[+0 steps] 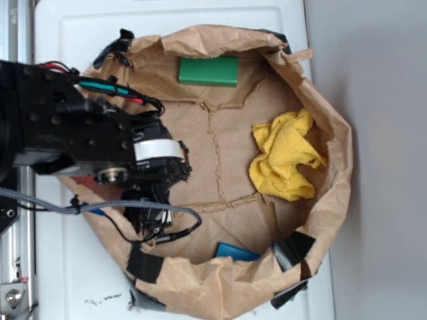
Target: Grab the green sponge.
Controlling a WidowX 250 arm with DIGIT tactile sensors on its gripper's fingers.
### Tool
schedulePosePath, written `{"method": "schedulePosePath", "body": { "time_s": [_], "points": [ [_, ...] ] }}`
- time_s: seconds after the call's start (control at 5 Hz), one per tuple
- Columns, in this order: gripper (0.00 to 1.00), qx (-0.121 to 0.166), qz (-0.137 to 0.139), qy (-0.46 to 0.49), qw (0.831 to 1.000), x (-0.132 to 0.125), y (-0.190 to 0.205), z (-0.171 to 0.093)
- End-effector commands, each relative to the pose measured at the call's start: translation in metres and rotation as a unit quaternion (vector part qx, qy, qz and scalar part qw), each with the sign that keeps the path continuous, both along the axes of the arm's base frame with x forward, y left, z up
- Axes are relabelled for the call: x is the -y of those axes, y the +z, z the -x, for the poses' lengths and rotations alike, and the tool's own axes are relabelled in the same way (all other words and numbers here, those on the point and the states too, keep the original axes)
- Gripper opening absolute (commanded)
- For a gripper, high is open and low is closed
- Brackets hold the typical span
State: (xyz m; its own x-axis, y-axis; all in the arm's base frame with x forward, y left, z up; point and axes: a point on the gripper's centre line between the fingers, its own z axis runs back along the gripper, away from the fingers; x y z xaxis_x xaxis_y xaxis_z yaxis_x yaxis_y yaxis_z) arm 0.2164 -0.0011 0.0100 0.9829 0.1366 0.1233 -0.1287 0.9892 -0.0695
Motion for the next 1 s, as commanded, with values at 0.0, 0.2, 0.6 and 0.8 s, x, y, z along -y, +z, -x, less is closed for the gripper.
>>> {"method": "schedulePosePath", "body": {
  "time_s": [0.0, 0.2, 0.6, 0.8],
  "points": [
    [0.00, -0.038, 0.021, -0.001, 0.999, 0.004, 0.019, -0.005],
    [0.00, -0.024, 0.038, -0.012, 0.999, 0.010, 0.064, -0.015],
    [0.00, 0.006, 0.035, 0.005, 0.999, 0.006, 0.116, -0.024],
    [0.00, 0.085, 0.018, 0.057, 0.995, -0.004, 0.126, -0.030]
  ]
}}
